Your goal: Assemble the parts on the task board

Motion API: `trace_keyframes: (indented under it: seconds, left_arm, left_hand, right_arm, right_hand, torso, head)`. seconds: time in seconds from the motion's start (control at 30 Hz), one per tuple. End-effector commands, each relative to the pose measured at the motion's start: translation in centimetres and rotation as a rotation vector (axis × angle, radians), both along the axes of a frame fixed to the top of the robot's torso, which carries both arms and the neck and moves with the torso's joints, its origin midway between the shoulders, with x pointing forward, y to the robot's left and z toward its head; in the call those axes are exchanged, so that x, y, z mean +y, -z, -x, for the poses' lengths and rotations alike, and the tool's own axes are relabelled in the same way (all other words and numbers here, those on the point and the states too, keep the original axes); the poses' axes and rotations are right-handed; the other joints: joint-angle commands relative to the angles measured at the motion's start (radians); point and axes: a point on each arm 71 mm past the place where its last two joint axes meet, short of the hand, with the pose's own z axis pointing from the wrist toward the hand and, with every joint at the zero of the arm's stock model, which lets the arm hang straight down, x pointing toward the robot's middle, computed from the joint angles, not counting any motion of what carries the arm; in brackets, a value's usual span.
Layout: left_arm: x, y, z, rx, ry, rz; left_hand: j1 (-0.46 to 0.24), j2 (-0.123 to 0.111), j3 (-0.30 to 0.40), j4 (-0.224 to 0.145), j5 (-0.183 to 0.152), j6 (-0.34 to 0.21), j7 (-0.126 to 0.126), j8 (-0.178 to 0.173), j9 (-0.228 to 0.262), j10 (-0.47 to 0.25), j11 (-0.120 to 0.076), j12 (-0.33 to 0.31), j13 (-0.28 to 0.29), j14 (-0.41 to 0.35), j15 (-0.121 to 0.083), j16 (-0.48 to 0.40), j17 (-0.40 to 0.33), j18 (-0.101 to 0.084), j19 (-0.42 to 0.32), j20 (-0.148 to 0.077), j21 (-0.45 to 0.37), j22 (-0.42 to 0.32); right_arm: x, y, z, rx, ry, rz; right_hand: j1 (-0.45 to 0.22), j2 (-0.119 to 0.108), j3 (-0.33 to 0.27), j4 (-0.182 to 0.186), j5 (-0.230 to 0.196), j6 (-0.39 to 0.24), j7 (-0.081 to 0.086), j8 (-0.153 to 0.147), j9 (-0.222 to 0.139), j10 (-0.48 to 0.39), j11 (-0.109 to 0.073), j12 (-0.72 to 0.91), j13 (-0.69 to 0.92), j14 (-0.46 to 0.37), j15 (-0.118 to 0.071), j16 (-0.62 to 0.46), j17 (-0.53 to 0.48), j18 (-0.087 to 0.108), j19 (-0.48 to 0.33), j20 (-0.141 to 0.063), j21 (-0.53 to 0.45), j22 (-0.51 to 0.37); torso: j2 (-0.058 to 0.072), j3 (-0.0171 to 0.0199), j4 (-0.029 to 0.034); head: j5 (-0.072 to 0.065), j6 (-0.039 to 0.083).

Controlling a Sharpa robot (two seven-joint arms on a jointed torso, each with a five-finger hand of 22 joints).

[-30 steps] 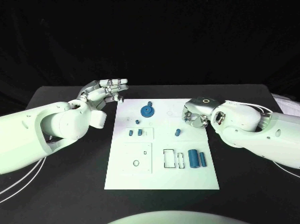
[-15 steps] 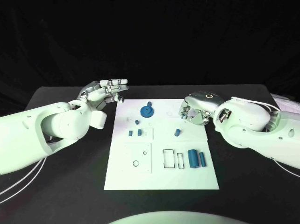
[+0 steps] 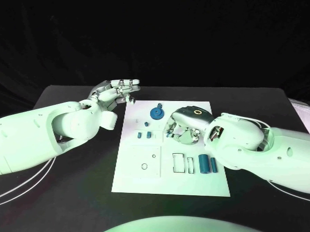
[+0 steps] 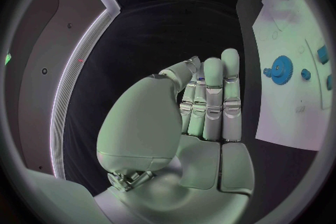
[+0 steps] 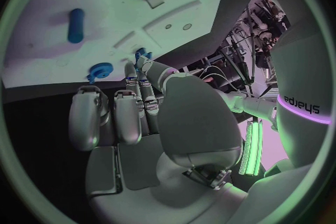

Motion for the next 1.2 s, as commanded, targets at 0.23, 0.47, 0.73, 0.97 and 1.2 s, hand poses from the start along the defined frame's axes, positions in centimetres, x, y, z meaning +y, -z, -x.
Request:
trace_keyframes:
  seconds: [0.23, 0.47, 0.73, 0.97, 1.2]
  left_arm:
    - [-0.5, -0.1, 0.0, -0.014, 0.017, 0.013]
    - [-0.7, -0.1, 0.0, -0.013, 0.021, 0.015]
    - [-0.7, 0.0, 0.0, -0.011, 0.024, 0.015]
    - [-0.6, 0.0, -0.1, -0.01, 0.023, 0.014]
    - [-0.6, 0.0, -0.1, -0.008, 0.023, 0.014]
  left_hand:
    - [-0.003, 0.009, -0.001, -0.004, 0.004, 0.004, 0.002, 0.006, -0.001, -0.007, -0.001, 0.006, 0.001, -0.006, 0.001, 0.004, -0.001, 0.012, -0.009, -0.001, -0.005, -0.001]
    - [-0.003, 0.009, -0.001, -0.004, 0.004, 0.004, 0.002, 0.006, -0.001, -0.007, -0.001, 0.006, 0.001, -0.006, 0.001, 0.004, -0.001, 0.012, -0.009, -0.001, -0.005, -0.001]
    - [-0.003, 0.009, -0.002, -0.005, 0.005, 0.004, 0.003, 0.006, -0.002, -0.009, 0.0, 0.007, 0.002, -0.007, 0.002, 0.004, -0.001, 0.011, -0.009, -0.001, -0.006, -0.001]
    - [-0.003, 0.009, -0.002, -0.005, 0.005, 0.004, 0.003, 0.006, -0.002, -0.009, 0.0, 0.007, 0.002, -0.007, 0.002, 0.004, -0.001, 0.011, -0.009, -0.001, -0.006, -0.001]
    - [-0.004, 0.011, -0.003, -0.004, 0.005, 0.003, 0.004, 0.006, -0.002, -0.011, 0.0, 0.009, 0.002, -0.007, 0.002, 0.004, -0.002, 0.011, -0.009, -0.001, -0.007, -0.001]
  right_arm:
    - [2.7, 2.4, 1.3, 0.065, -0.086, -0.014]
    - [3.3, 3.8, 1.5, 0.096, -0.096, 0.001]
    - [3.5, 4.5, 1.4, 0.112, -0.094, 0.024]
    - [3.7, 4.7, 1.6, 0.125, -0.104, 0.036]
    - [3.8, 4.9, 1.7, 0.134, -0.106, 0.045]
  right_hand:
    - [0.003, 0.002, 0.008, -0.002, 0.009, 0.001, 0.008, -0.006, 0.0, 0.01, 0.0, -0.002, 0.0, 0.049, -0.004, 0.003, -0.003, 0.016, -0.002, -0.003, -0.003, -0.004]
    - [0.003, 0.002, 0.009, -0.002, 0.01, 0.0, 0.008, -0.006, 0.0, 0.009, 0.0, -0.003, -0.001, 0.049, -0.004, 0.002, -0.004, 0.016, -0.003, -0.003, -0.004, -0.006]
    - [0.0, 0.002, 0.01, -0.002, 0.011, -0.001, 0.01, -0.007, 0.0, 0.008, 0.001, -0.004, -0.002, 0.049, -0.003, 0.003, -0.004, 0.017, -0.003, -0.003, -0.004, -0.006]
    - [-0.001, 0.002, 0.01, -0.002, 0.011, -0.002, 0.01, -0.008, 0.0, 0.007, 0.002, -0.005, -0.002, 0.049, -0.003, 0.003, -0.003, 0.017, -0.003, -0.003, -0.005, -0.007]
    - [-0.002, 0.002, 0.011, -0.002, 0.012, -0.003, 0.01, -0.009, 0.0, 0.007, 0.002, -0.006, -0.003, 0.049, -0.002, 0.003, -0.004, 0.017, -0.004, -0.003, -0.005, -0.007]
  torso:
    - [0.001, -0.0016, 0.0014]
    - [0.001, -0.0012, -0.0025]
    - [0.0, 0.0, 0.0002]
    - [0.001, 0.0003, -0.0011]
    - [0.0, 0.0005, -0.0013]
  head:
    - [0.028, -0.016]
    - [0.039, -0.022]
    - [0.043, -0.03]
    - [0.046, -0.033]
    - [0.048, -0.034]
